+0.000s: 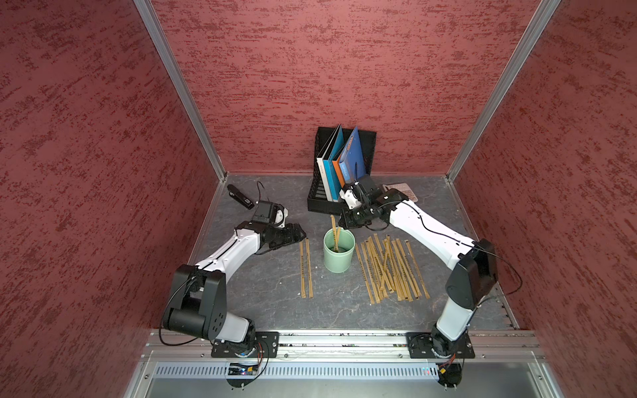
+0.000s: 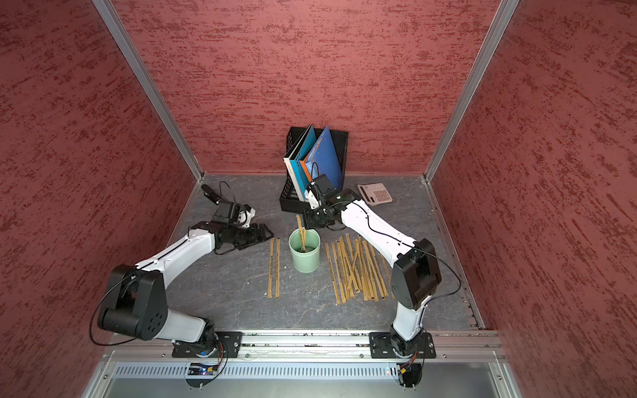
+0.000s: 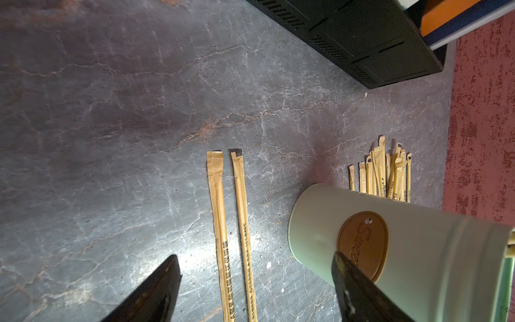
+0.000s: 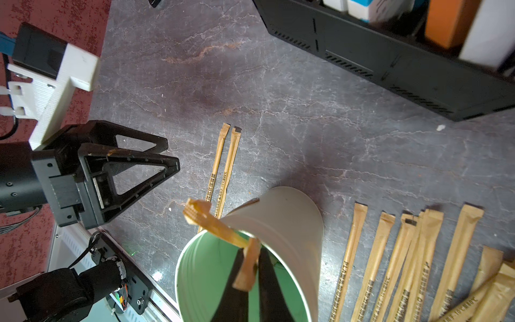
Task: Take the straws out of the storage container
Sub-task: Pick up the straw from the container.
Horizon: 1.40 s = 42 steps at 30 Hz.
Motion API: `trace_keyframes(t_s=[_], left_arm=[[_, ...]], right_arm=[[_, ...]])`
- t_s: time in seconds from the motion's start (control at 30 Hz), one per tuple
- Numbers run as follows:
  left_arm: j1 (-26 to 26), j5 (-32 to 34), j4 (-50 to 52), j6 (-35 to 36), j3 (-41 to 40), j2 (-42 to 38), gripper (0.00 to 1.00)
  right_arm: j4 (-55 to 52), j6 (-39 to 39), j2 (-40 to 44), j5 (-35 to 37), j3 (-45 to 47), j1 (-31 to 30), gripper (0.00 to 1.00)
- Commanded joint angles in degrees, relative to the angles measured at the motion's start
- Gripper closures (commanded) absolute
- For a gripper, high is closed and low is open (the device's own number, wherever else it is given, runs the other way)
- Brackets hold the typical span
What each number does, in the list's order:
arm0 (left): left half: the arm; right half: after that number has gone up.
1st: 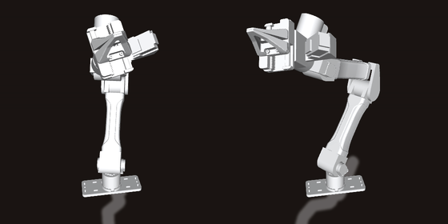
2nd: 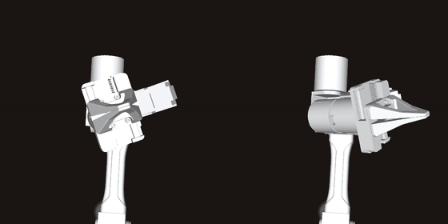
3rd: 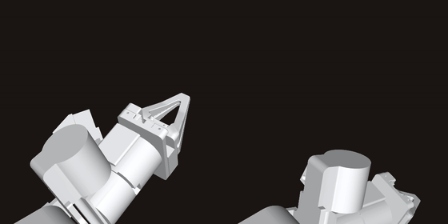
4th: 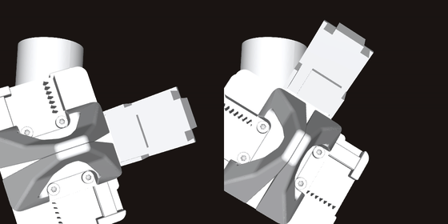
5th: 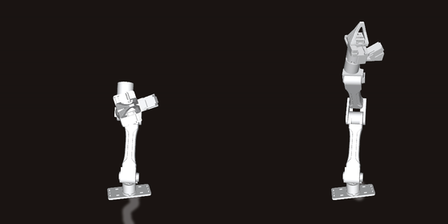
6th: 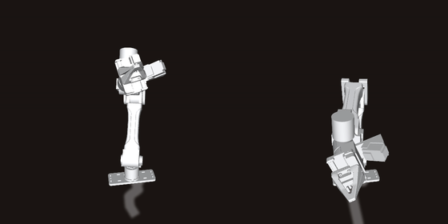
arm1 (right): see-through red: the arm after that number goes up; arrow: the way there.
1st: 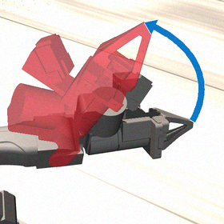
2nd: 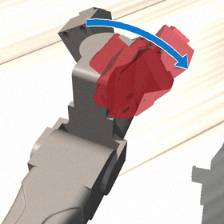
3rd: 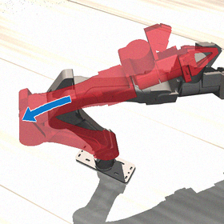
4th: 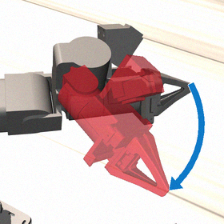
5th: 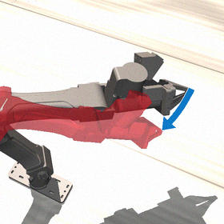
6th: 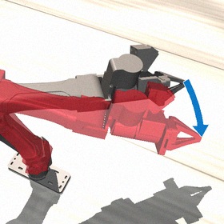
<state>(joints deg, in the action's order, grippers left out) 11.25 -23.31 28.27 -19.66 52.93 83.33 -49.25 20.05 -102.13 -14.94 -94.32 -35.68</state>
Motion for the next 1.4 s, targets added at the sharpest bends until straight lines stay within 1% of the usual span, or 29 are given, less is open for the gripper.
trace_keyframes(t_s=[0.0, 0.27, 0.43, 0.57, 0.8, 1.03, 1.37], left_arm=[[-0.5, -0.1, -1.2, 0.7, -0.7, -1.3, 0.15], [-0.7, -0.3, -1.4, 0.7, -0.7, -1.5, 0.15], [-0.8, -0.5, -1.3, 0.8, -0.3, -1.4, 0.15], [-0.8, -0.5, -1.2, 0.8, 0.2, -1.1, 0.15], [-0.9, -1.0, -1.8, 0.6, 0.1, -0.9, 0.15], [-0.8, -1.2, -1.7, 0.0, 0.3, -1.0, 0.15], [-0.7, -1.3, -1.4, -0.6, 0.9, -1.8, 0.15]], right_arm=[[0.3, 0.1, -0.2, 0.0, -2.2, 0.0, 0.95], [-1.0, -0.6, 1.3, 0.9, -3.3, 0.0, 1.0], [-2.0, -0.9, 2.7, 2.1, -4.4, 0.0, 1.0], [-5.3, -2.4, 3.9, 3.2, -7.3, 0.0, 1.0], [-13.3, -5.6, 7.4, 7.7, -11.4, 0.0, 1.0], [-16.7, -6.9, 12.6, 11.1, -14.3, 0.1, 1.0], [-25.0, -9.0, 16.0, 17.8, -24.3, 0.1, 1.0]])
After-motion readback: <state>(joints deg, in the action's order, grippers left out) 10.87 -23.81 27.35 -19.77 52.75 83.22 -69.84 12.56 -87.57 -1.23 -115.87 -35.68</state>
